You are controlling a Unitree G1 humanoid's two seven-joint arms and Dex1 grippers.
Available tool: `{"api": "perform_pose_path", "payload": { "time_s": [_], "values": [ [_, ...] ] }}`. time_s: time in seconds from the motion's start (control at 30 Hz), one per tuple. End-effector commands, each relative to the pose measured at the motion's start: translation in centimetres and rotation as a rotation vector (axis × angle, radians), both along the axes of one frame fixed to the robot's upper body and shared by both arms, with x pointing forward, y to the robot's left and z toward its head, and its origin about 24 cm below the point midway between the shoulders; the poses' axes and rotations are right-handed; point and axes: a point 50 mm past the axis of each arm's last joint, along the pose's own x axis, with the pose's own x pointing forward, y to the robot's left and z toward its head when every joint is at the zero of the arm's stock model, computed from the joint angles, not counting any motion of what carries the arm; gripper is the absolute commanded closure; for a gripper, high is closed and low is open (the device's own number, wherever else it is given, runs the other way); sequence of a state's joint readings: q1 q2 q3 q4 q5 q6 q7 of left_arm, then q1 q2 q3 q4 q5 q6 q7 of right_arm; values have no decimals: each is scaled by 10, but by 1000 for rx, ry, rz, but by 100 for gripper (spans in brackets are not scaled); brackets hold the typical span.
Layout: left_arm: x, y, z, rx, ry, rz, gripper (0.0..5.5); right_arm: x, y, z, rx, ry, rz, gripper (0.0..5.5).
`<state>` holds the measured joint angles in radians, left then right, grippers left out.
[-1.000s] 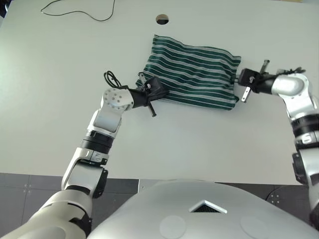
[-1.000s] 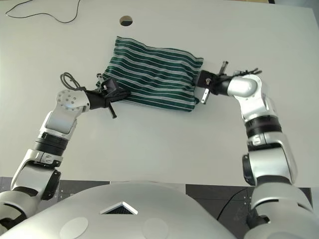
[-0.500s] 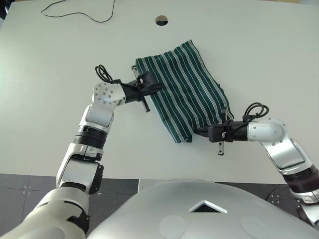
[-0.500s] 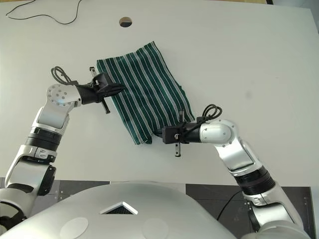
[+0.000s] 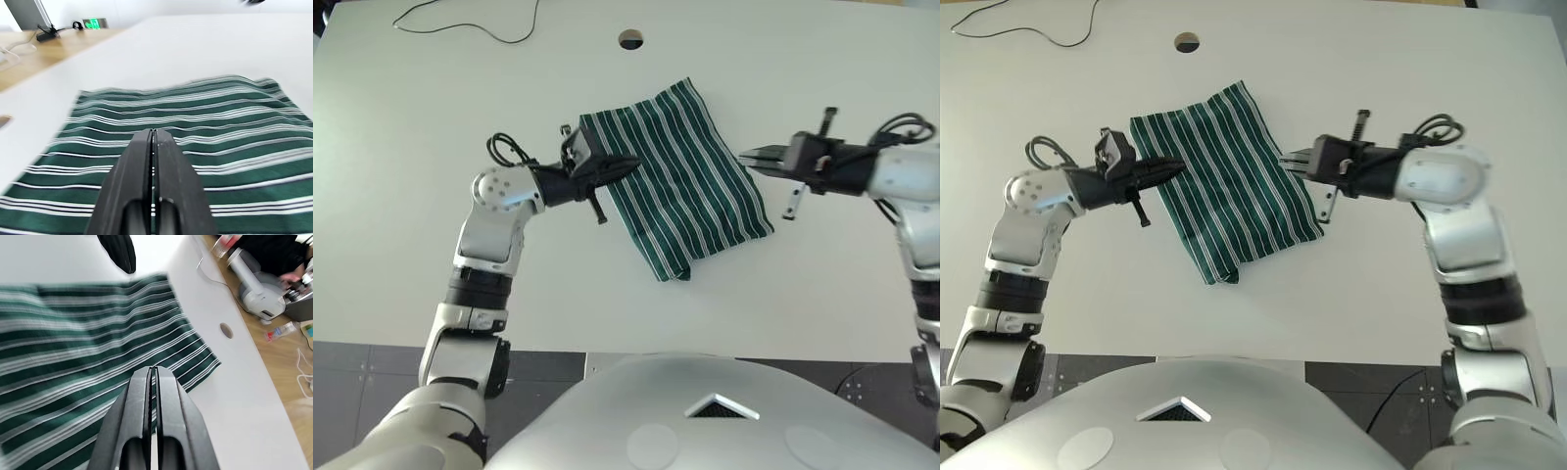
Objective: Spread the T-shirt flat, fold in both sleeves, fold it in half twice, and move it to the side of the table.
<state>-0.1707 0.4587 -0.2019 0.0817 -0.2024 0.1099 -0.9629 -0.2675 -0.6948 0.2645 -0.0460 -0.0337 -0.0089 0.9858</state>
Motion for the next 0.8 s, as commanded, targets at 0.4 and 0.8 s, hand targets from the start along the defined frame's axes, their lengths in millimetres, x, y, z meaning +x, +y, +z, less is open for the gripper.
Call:
{"api": "perform_pose_path", "payload": {
  "time_s": [0.4,0.8],
  "values": [
    [-29,-7,-30,209,65,-58,540,37,-4,-81,-137,171,-28,537],
    [-18,22,-37,383,44,-46,540,-33,-21,-89,-200,278,65,537]
  ]
}}
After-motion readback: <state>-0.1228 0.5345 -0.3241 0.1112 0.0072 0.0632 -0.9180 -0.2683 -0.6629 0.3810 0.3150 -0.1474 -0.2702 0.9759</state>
